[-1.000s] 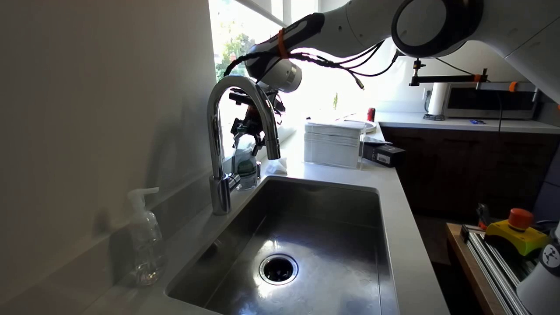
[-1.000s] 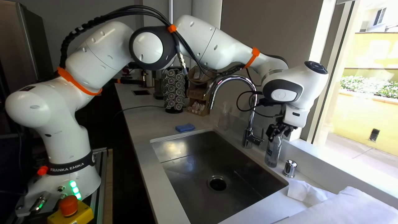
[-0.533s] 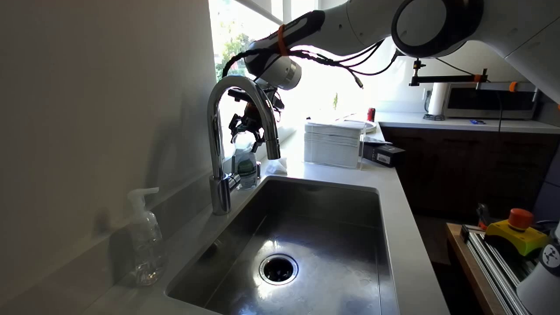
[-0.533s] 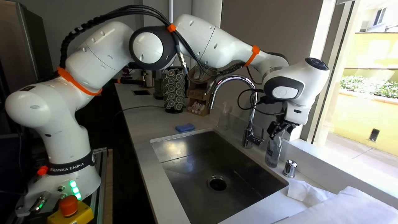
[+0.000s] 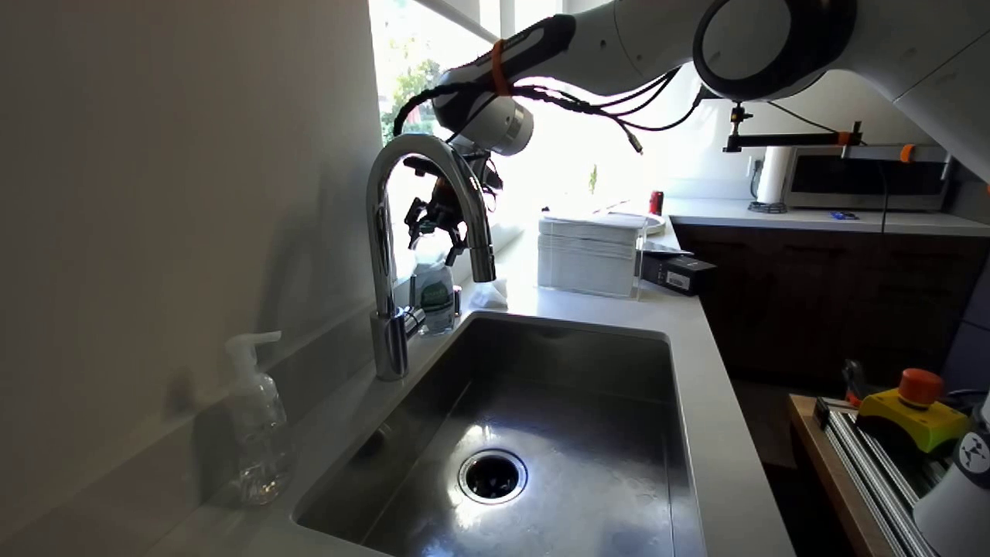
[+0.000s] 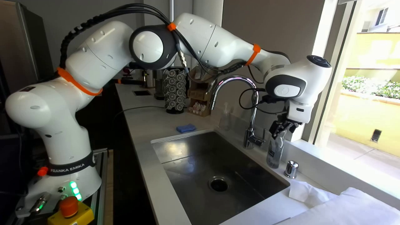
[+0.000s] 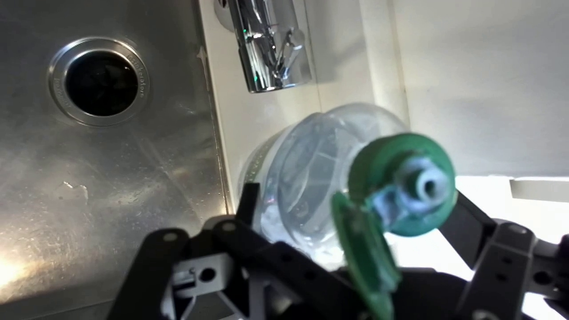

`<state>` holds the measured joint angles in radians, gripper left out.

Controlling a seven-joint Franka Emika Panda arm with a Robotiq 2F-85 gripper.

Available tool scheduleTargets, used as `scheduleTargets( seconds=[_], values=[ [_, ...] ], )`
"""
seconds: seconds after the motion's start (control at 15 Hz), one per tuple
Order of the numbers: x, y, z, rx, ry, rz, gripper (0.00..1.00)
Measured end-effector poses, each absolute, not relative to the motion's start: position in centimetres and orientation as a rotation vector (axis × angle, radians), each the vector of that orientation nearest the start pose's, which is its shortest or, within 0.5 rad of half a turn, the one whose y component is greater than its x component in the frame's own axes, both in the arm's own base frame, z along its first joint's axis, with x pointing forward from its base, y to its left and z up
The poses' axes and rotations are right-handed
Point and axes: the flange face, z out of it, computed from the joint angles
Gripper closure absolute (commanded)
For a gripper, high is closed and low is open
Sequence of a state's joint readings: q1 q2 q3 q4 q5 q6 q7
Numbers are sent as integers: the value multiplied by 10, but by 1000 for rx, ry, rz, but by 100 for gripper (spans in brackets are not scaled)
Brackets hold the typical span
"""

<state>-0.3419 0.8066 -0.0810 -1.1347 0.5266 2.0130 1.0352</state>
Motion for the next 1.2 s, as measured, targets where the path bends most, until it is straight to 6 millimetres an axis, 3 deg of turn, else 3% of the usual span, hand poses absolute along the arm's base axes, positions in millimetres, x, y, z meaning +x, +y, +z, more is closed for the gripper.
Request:
scheduleTargets(
  seconds=[0.73, 1.2],
  values=[
    [715, -277, 371, -1887, 2004, 3, 0],
    [703, -271, 386, -2121, 1949, -70, 0]
  ],
)
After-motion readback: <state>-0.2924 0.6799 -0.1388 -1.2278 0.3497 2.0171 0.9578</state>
